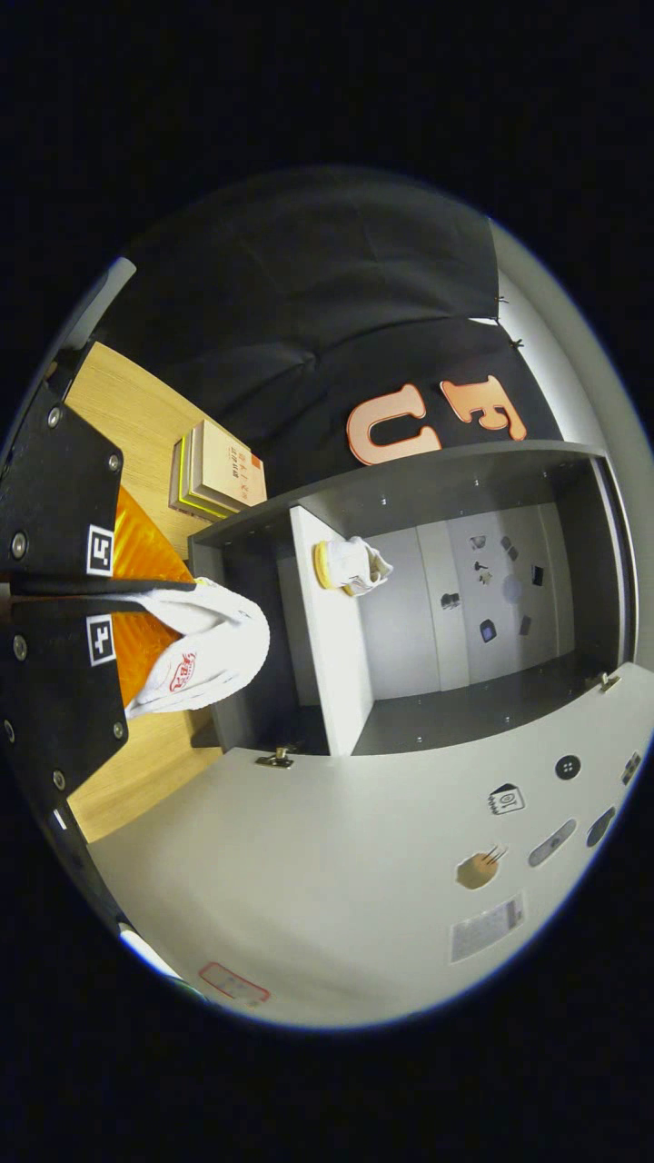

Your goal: Open the shoe cabinet door, grab the shoes and put them into the shoe cabinet, then close the shoe cabinet door.

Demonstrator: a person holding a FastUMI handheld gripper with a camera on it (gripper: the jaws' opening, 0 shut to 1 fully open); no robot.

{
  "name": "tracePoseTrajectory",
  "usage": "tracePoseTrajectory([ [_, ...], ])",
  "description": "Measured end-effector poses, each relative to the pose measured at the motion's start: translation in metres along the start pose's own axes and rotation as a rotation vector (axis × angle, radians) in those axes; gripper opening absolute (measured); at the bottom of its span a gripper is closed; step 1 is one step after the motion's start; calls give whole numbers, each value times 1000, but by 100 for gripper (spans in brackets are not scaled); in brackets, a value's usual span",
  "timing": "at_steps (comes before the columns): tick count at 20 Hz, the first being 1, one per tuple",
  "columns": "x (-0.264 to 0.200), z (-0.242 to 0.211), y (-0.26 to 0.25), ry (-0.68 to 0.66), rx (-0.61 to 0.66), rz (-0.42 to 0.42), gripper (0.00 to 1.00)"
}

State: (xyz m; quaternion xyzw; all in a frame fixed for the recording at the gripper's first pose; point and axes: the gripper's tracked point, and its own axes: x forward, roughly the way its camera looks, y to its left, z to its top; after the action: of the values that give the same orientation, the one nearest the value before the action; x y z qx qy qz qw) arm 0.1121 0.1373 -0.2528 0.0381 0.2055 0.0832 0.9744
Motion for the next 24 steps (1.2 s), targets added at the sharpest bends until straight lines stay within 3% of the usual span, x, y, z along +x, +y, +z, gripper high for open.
tracePoseTrajectory([
  [8,66,80,-6,-91,-45,8,1],
  [24,244,152,-52,-71,-66,27,2],
])
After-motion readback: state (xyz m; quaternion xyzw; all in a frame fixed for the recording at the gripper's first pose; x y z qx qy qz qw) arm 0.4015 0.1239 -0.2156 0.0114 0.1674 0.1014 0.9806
